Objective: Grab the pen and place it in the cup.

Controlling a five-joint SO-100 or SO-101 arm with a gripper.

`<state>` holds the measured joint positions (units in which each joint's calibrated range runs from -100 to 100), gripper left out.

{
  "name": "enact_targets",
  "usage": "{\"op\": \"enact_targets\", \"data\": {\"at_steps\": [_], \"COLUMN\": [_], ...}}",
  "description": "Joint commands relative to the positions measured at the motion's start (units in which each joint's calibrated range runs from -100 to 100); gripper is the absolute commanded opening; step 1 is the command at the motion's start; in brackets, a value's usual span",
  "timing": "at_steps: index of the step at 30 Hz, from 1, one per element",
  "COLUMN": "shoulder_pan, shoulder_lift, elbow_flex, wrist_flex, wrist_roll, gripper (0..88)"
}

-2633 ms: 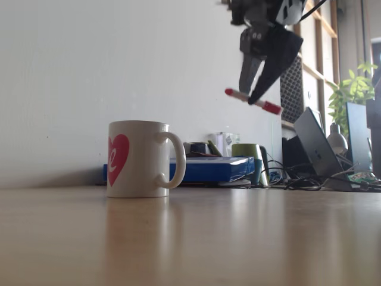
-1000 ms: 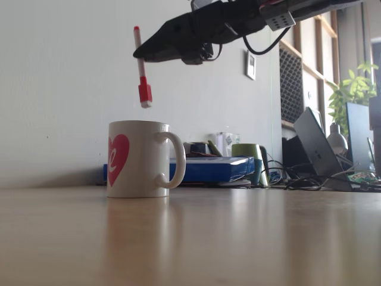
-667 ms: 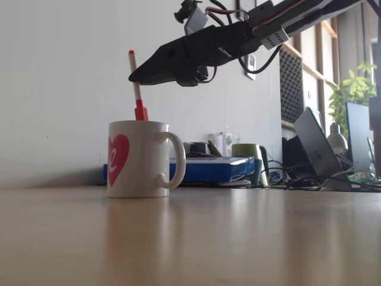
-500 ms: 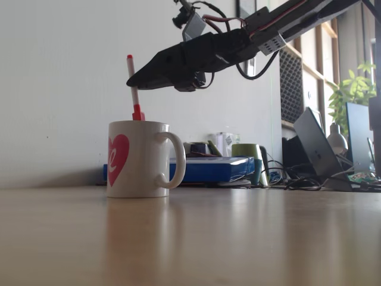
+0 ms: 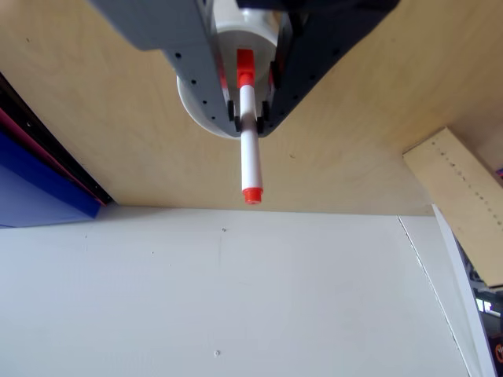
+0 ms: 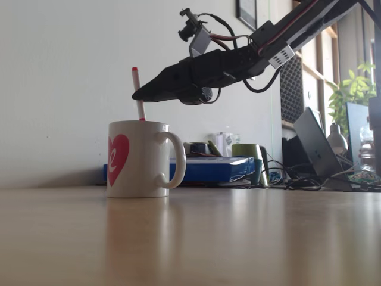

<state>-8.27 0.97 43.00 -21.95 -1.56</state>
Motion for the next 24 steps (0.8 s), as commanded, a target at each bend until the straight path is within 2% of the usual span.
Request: {"op": "enact_targets", "data": {"at_steps": [1, 4, 10, 24], "shoulder_pan": [0.4, 0.5, 0.2, 0.4], "shoulder_lift": [-1.1, -1.1, -1.1, -1.1], "elbow_flex": [0.3, 0.4, 0.4, 0.4], "wrist_flex": [-2.1, -2.1, -1.6, -1.5], "wrist_roll": [0.4, 0.4, 0.4, 0.4], "gripper": [1.7, 2.7, 14.2, 14.2]}}
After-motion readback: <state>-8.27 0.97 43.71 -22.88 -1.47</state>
